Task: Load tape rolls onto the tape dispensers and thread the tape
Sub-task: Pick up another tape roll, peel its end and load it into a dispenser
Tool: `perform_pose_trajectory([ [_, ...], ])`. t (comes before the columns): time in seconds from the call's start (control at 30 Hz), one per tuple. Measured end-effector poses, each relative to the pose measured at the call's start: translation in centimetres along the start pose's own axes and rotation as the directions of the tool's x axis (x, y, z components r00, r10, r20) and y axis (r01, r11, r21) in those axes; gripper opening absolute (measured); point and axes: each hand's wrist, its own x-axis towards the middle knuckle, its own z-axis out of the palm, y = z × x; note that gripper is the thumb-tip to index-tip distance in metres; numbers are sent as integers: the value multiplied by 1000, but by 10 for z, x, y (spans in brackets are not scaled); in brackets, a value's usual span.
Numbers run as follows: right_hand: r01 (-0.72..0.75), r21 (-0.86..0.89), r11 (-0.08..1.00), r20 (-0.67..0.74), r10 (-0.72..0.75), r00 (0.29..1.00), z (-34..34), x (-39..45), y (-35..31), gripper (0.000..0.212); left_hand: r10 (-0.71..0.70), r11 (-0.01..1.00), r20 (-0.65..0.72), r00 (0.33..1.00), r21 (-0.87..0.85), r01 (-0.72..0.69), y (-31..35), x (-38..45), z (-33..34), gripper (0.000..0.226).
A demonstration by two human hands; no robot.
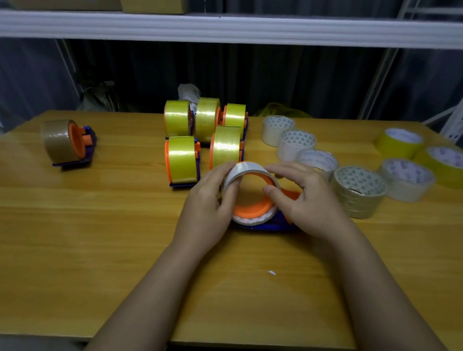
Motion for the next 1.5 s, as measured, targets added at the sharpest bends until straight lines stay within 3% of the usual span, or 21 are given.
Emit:
perform_pose_trajectory([
  [0.23, 1, -127, 992, -115, -16, 993, 13, -4, -13, 31, 46, 985, -59, 997, 168, -35, 2, -3, 2, 43],
  [0.4, 33, -153, 988, -181, -61, 982, 17, -3, -12, 26, -36, 998, -83, 996, 48, 40, 3, 0, 2, 43],
  [0.5, 15, -72, 997, -182, -28, 983, 14, -1, -5, 28, -113, 985, -5, 994, -132, 112, 6, 2, 0, 53],
  [0.57, 13, -3, 1000, -229, -13, 973, 9, -1, -2, 24, -239, 893, 51, 970, -381, 240, 11, 5, -1, 51],
  [0.63, 21, 83, 996, -263, 1, 965, 6, 0, 0, 20, -386, 715, 129, 914, -584, 384, 15, 8, -1, 34],
  [0.77, 64, 229, 971, -262, -2, 965, 8, 0, 0, 14, -447, 486, 325, 834, -694, 531, 22, 9, 0, 31],
  [0.87, 79, 276, 958, -208, -21, 978, 9, -2, 0, 36, -428, 429, 350, 833, -733, 529, 26, 7, 0, 34],
  [0.97, 65, 339, 938, -75, -42, 996, 4, -7, -3, 59, -444, 418, 341, 829, -739, 528, 27, 7, 1, 45],
  [1.13, 52, 176, 983, -26, -48, 998, -3, -18, -11, 87, -419, 454, 334, 845, -729, 513, 43, 11, 4, 35],
  [1.27, 58, 246, 967, -154, -20, 988, -10, -15, -8, 76, -405, 565, 281, 870, -671, 480, 65, 25, 9, 28],
  [1.5, 87, 311, 946, -250, -7, 968, -45, -7, -11, 72, -406, 651, 193, 893, -625, 431, 107, 48, 20, 29],
])
